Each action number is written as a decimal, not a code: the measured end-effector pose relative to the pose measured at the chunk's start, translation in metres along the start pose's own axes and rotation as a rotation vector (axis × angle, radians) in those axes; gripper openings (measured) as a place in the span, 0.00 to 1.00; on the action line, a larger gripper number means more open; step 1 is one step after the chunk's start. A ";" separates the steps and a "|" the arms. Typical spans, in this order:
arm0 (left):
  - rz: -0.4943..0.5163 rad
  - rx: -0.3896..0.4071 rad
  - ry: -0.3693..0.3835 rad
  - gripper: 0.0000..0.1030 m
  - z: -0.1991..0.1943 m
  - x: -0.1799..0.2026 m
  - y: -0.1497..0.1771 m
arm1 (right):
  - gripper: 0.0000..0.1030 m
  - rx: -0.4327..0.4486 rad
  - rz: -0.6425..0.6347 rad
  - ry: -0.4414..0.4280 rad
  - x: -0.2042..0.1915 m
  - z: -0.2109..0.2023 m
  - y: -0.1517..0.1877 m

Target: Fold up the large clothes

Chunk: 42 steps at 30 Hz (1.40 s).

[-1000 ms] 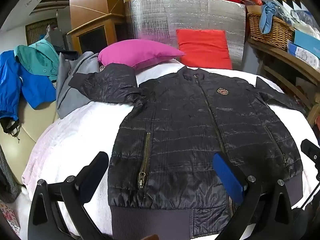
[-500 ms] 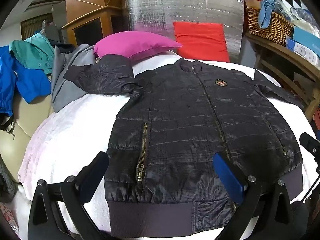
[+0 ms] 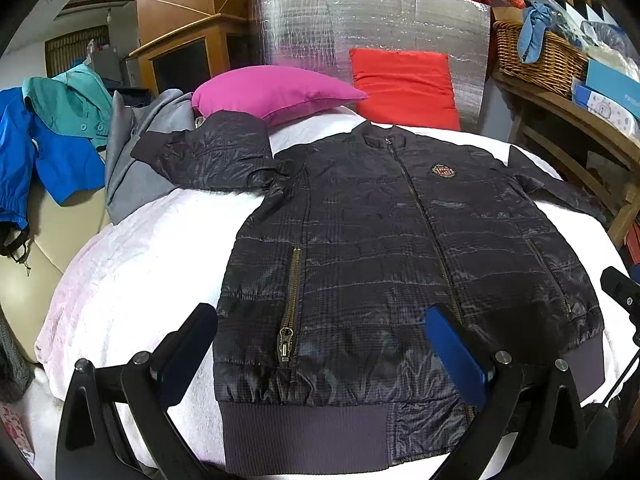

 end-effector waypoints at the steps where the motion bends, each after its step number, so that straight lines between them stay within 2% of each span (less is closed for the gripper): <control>1: -0.001 0.001 0.001 1.00 -0.001 0.000 -0.001 | 1.00 -0.001 -0.001 0.002 0.000 0.000 -0.001; 37: 0.002 0.000 0.013 1.00 -0.004 0.003 0.001 | 1.00 0.009 0.014 -0.004 0.002 -0.004 -0.001; 42: 0.003 -0.006 0.009 1.00 0.000 -0.001 0.002 | 1.00 -0.004 0.031 -0.031 0.006 -0.001 0.004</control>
Point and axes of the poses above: each gripper's, at about its wrist camera, not at the fingertips, and z roughly the way its jaws point, x to its right, y to its underside, the point moved 8 cm from there along z, roughly the way its jaws point, and after that the axes turned 14 degrees about -z, right-handed, at the moved point
